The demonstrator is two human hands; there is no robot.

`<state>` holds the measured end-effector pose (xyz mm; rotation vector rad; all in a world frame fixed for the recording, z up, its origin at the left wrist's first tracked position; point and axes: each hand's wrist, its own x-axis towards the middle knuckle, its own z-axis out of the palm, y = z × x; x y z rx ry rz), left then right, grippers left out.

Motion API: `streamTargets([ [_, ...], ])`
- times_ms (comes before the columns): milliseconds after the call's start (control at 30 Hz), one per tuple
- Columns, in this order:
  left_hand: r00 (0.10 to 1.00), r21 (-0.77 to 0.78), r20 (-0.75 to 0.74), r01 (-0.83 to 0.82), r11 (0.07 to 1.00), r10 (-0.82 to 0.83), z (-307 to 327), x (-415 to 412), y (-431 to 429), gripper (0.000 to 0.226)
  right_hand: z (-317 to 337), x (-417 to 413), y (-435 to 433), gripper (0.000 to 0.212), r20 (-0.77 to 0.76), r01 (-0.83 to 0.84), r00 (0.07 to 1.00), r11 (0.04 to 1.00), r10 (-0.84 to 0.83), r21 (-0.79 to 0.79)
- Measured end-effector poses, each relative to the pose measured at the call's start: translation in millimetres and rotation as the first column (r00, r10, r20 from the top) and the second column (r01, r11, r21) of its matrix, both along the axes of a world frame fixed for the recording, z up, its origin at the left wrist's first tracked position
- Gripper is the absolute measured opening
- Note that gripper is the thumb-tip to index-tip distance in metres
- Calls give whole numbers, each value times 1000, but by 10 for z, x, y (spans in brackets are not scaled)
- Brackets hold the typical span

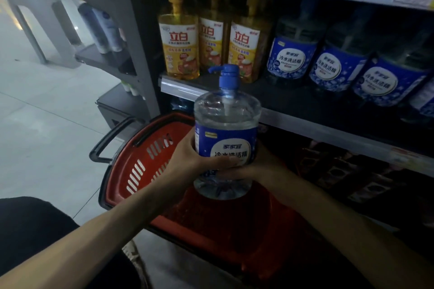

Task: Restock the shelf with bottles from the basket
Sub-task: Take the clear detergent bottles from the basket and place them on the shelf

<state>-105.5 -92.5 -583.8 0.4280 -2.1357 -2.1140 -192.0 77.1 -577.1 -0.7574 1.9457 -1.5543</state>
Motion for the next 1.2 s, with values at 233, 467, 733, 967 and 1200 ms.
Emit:
streamTargets([
  [233, 996, -129, -85, 23, 991, -34, 199, -246, 158, 74, -93, -383, 194, 75, -164, 75, 985, 988, -52, 137],
  [467, 980, -282, -186, 17, 959, -72, 342, -621, 235, 83, -17, -601, 317, 80, -288, 231, 930, 972, -230, -31],
  [733, 932, -401, -360, -120, 908, -36, 432, -1033, 379, 94, 113, -1112, 372, 46, -510, 324, 792, 939, -336, -115],
  [967, 898, -414, -438, -174, 893, -29, 463, -1496, 465, 102, 178, -1400, 421, 45, -551, 526, 629, 822, -548, -217],
  [1200, 915, -394, -403, -175, 902, 2, 277, -1845, 547, 102, 101, -1617, 416, 60, -462, 605, 662, 785, -590, -135],
])
